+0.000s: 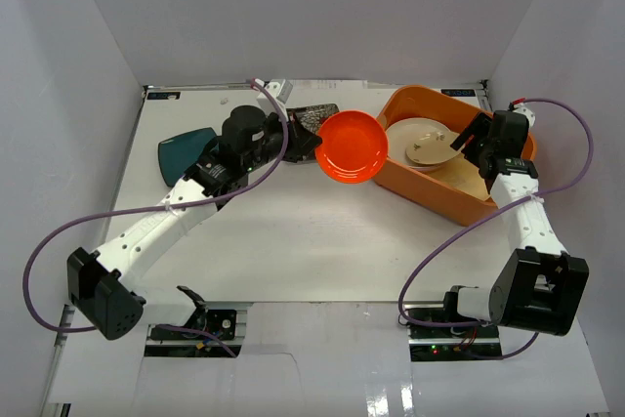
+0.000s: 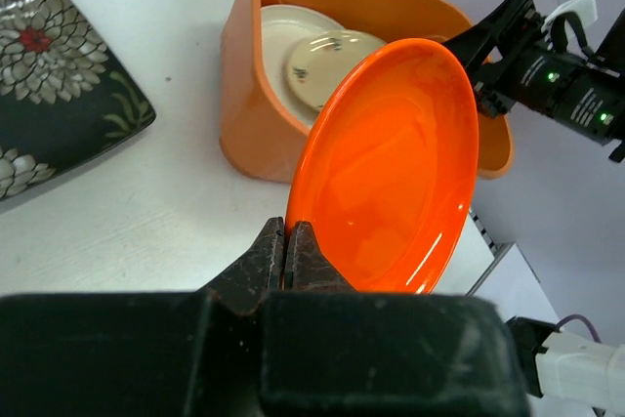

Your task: Place the plates into the plastic bin on the countertop

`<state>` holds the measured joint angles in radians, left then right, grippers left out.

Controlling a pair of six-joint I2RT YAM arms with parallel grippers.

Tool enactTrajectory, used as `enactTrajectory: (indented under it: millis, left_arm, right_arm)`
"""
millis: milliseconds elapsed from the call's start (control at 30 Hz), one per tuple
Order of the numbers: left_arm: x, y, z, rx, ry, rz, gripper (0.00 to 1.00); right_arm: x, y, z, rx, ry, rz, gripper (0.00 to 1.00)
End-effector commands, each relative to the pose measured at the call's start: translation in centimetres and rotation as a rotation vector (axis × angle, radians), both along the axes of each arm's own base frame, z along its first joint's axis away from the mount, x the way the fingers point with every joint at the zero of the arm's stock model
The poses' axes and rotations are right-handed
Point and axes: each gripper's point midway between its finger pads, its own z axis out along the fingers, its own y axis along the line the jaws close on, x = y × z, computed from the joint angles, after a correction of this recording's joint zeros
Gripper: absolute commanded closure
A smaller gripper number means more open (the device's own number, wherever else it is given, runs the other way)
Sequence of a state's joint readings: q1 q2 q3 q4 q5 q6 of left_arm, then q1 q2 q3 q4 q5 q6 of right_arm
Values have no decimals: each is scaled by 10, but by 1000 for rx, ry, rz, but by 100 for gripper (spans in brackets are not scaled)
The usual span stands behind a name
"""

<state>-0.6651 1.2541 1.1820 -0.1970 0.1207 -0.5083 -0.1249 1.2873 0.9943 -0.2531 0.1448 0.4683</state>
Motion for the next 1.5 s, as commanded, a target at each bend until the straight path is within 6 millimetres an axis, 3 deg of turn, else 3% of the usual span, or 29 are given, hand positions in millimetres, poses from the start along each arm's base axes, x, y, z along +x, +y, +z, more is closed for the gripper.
enactTrajectory:
  millis: [0, 100, 133, 200, 233, 267, 300, 333, 367, 400, 433, 467, 533, 567, 600, 667, 733, 767, 800, 967, 1033, 1067, 1133, 1200, 1233, 1300, 1400, 1433, 1467]
  left_arm:
    - [5, -21, 39, -85, -36, -44, 100]
    - [21, -41, 40, -96, -6, -45, 100]
    - [24, -50, 52, -109, -25, -46, 100]
    - [37, -74, 32, -75, 10, -56, 100]
    - [41, -83, 44, -83, -3, -60, 100]
    - [55, -98, 18, -39, 31, -51, 100]
    - [58, -109, 14, -24, 35, -57, 100]
    - [63, -118, 26, -28, 24, -59, 100]
    - [74, -133, -1, 11, 60, -61, 100]
    - [75, -143, -8, 26, 74, -70, 100]
    - [79, -152, 5, 3, 57, -81, 100]
    - [85, -164, -16, 23, 84, -82, 100]
    - [91, -177, -12, 10, 68, -72, 100]
    - [98, -185, -31, 26, 88, -62, 100]
    - [103, -190, -33, 23, 87, -59, 100]
    - [111, -201, -25, 0, 65, -58, 100]
    - [120, -214, -46, 12, 81, -53, 100]
    - [123, -221, -33, -14, 53, -56, 100]
    - [128, -229, -54, 2, 73, -61, 100]
    - [135, -247, -70, -26, 88, -84, 99]
    - [133, -251, -73, -33, 90, -108, 82]
    - [133, -252, -69, -42, 81, -114, 62]
    - [128, -250, -49, -55, 44, -150, 47]
    - [131, -240, -36, -58, 15, -145, 27]
    - [131, -226, -8, -79, -23, -137, 21]
    - [132, -211, 15, -106, -58, -129, 11]
    - [133, -165, 43, -124, -87, -95, 8]
    - [143, -143, 17, -91, -50, -47, 8]
    - [135, -121, 40, -115, -77, -27, 8]
  right_arm:
    - [8, 4, 22, 17, -106, 37, 19]
    - [2, 8, 45, 30, -166, 52, 13]
    - [0, 10, 55, 34, -192, 63, 13]
    - [-9, 19, 88, 56, -273, 92, 18]
    - [-12, 26, 102, 69, -311, 123, 23]
    - [-16, 31, 120, 80, -360, 137, 30]
    - [-26, 33, 143, 75, -425, 141, 60]
    - [-32, 34, 157, 73, -460, 142, 80]
    - [-43, 35, 178, 60, -518, 145, 92]
    - [-50, 37, 200, 47, -571, 150, 92]
    - [-56, 35, 212, 33, -599, 142, 92]
    - [-69, 36, 230, 21, -653, 139, 92]
    - [-82, 37, 253, 5, -716, 136, 92]
    - [-90, 37, 261, -8, -736, 138, 92]
    - [-97, 37, 272, -22, -755, 133, 92]
    - [-103, 39, 275, -29, -754, 136, 92]
    - [-105, 48, 277, -13, -765, 177, 92]
    - [-106, 53, 277, -2, -770, 199, 92]
    - [-106, 59, 278, 19, -777, 222, 92]
    - [-102, 79, 270, 73, -778, 316, 92]
    - [-100, 80, 266, 75, -772, 322, 92]
    - [-100, 81, 263, 74, -768, 328, 92]
    - [-99, 84, 257, 69, -754, 347, 92]
    - [-97, 87, 244, 80, -728, 361, 92]
    - [-97, 88, 241, 85, -726, 369, 92]
    - [-95, 92, 233, 98, -711, 390, 92]
    - [-92, 100, 228, 110, -700, 438, 92]
    - [-93, 104, 227, 111, -700, 467, 92]
    - [-92, 107, 220, 113, -690, 490, 92]
